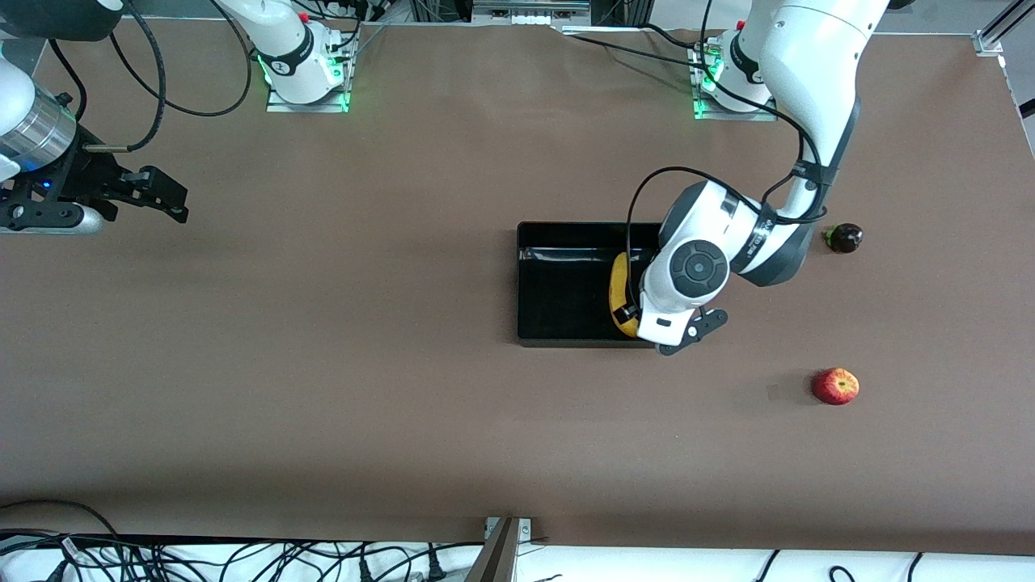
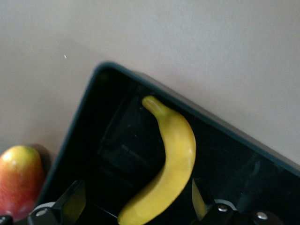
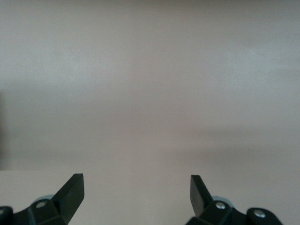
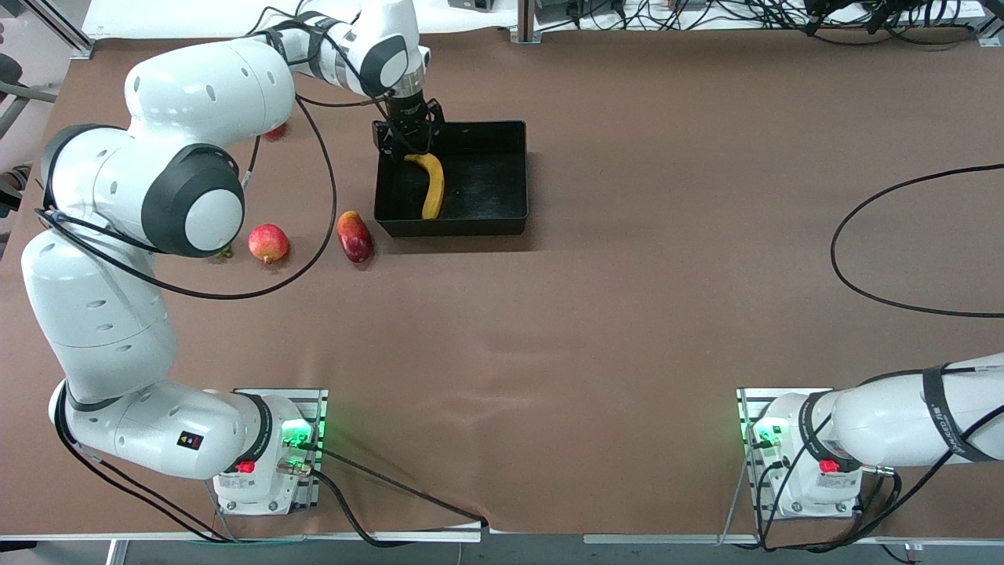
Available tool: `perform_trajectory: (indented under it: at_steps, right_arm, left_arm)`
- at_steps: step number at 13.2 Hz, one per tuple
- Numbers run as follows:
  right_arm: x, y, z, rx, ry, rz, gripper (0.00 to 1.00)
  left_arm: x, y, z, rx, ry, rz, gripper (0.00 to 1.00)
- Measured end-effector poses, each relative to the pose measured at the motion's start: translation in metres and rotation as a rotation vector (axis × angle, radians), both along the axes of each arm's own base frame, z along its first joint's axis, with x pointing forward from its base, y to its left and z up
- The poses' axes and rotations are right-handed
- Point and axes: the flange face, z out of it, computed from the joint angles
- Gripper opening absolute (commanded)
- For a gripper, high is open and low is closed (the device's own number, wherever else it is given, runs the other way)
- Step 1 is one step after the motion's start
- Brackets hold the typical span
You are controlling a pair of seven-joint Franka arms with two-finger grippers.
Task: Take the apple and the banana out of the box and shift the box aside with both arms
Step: 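Move the left gripper back over the tray to the yellow banana, then lower the left gripper onto the banana and close it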
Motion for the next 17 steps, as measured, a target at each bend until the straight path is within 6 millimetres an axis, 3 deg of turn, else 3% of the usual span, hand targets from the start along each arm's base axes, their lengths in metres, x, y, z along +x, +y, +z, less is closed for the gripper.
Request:
perform_trajectory:
  at_steps: [7, 13, 14, 16, 17]
  right_arm:
    - [0.000, 0.000, 0.000, 0.000, 0.000, 0.000, 1.00]
    - [0.000, 0.000, 0.000, 0.000, 0.000, 0.000, 1.00]
    - [0.000, 0.000, 0.000, 0.000, 0.000, 0.000, 1.00]
    - [0.000, 0.000, 0.000, 0.000, 0.000, 0.000, 1.00]
    - [0.000, 0.000, 0.000, 0.000, 0.000, 0.000, 1.00]
  left_arm:
    - [-0.019, -0.018, -0.046, -0.026, -0.009, 0.026, 1.00]
    - [-0.030, -0.018, -0.090, -0.059, -0.047, 0.034, 1.00]
    - [-0.030, -0.018, -0.095, -0.063, -0.052, 0.035, 0.93]
    - [-0.030, -0.018, -0.099, -0.067, -0.056, 0.037, 0.40]
    - [-0.029, -0.018, -0.098, -0.067, -0.057, 0.039, 0.23]
